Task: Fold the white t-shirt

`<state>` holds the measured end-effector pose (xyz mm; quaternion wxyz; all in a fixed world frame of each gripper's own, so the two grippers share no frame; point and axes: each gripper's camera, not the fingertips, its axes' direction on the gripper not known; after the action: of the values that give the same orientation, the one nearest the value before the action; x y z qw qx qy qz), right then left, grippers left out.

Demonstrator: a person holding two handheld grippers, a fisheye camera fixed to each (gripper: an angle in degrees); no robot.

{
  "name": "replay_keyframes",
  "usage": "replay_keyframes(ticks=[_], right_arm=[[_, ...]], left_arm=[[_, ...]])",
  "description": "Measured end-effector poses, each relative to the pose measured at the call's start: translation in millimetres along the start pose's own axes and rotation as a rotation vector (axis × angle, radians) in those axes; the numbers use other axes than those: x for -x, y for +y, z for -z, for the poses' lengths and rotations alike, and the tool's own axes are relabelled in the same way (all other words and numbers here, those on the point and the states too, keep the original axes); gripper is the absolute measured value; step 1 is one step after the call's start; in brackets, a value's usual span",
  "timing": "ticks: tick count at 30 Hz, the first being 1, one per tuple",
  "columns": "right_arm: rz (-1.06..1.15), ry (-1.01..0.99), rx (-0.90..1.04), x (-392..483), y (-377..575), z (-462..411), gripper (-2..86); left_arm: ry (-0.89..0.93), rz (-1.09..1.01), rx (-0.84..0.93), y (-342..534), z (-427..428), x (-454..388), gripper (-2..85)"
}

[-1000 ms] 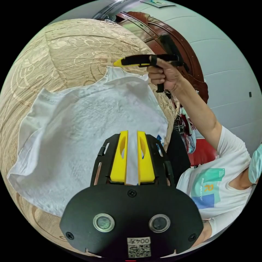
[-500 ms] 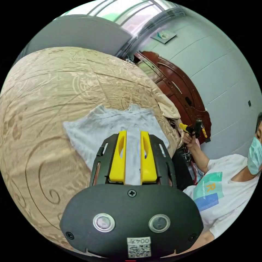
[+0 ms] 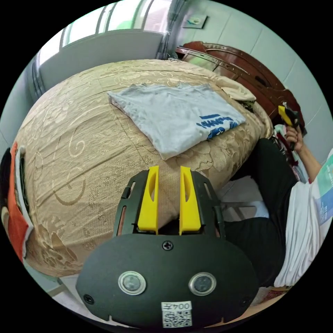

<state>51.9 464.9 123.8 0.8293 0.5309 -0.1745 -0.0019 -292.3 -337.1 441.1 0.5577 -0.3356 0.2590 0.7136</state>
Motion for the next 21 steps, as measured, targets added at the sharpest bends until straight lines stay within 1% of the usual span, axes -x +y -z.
replay_keyframes(ticks=[2,6,11,16,18,21], right_arm=[[-0.012,-0.002,0.002,13,2,13,-0.7],[-0.043,-0.026,-0.006,23,4,32,-0.7],[-0.083,-0.023,0.016,34,6,45,-0.7],[-0.097,-0.008,0.036,43,8,52,-0.7],[-0.104,-0.004,0.040,45,9,55,-0.7],[-0.113,0.006,0.050,46,13,58,-0.7]], left_arm=[[-0.023,-0.039,-0.016,-7,15,-5,9.2],[-0.004,-0.095,-0.027,-24,36,-7,10.7],[0.015,-0.159,0.016,-39,33,-10,10.8],[0.057,-0.193,0.011,-51,33,-16,10.3],[0.057,-0.218,0.020,-50,34,-21,9.9],[0.086,-0.201,0.014,-41,36,-11,9.3]])
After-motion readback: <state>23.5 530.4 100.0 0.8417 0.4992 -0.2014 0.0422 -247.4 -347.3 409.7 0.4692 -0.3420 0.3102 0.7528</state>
